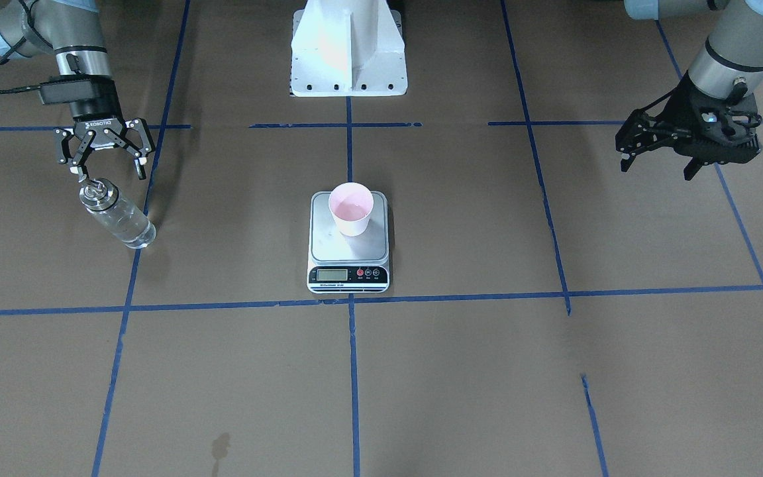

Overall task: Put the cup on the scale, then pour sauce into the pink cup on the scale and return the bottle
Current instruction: 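Close the right gripper around the glass sauce bottle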

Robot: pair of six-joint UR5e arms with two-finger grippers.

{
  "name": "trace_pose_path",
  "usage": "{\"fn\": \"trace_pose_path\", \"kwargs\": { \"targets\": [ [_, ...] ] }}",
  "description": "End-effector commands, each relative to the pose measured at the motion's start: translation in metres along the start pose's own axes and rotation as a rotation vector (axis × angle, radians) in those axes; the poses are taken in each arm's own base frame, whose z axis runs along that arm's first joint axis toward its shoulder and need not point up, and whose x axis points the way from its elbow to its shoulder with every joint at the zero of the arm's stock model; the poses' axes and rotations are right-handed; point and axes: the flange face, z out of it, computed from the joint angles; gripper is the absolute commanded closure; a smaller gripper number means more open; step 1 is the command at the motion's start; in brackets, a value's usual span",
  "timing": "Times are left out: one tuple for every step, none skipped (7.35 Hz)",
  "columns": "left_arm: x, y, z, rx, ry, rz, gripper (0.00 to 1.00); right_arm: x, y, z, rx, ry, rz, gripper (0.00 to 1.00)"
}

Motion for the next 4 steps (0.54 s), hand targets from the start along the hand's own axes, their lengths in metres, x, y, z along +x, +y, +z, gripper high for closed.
{"fn": "trace_pose_path", "kwargs": {
  "targets": [
    [-0.0007,-0.0003,0.0012,-0.002,-0.002,-0.001,0.0,-0.0041,0.0067,0.0102,0.012,0.009,-0.009,0.0],
    [-0.0001,-0.0001,0.0017,-0.003,-0.001,0.0,0.0,-0.0044,0.0079,0.0115,0.011,0.01,-0.01,0.0],
    [0.0,0.0,0.0017,-0.004,0.0,-0.001,0.0,-0.0039,0.0095,0.012,0.01,0.011,-0.014,0.0],
    [-0.0001,-0.0001,0.0017,-0.003,-0.001,0.0,0.0,-0.0027,0.0102,0.0129,0.01,0.014,-0.017,0.0]
  ]
}}
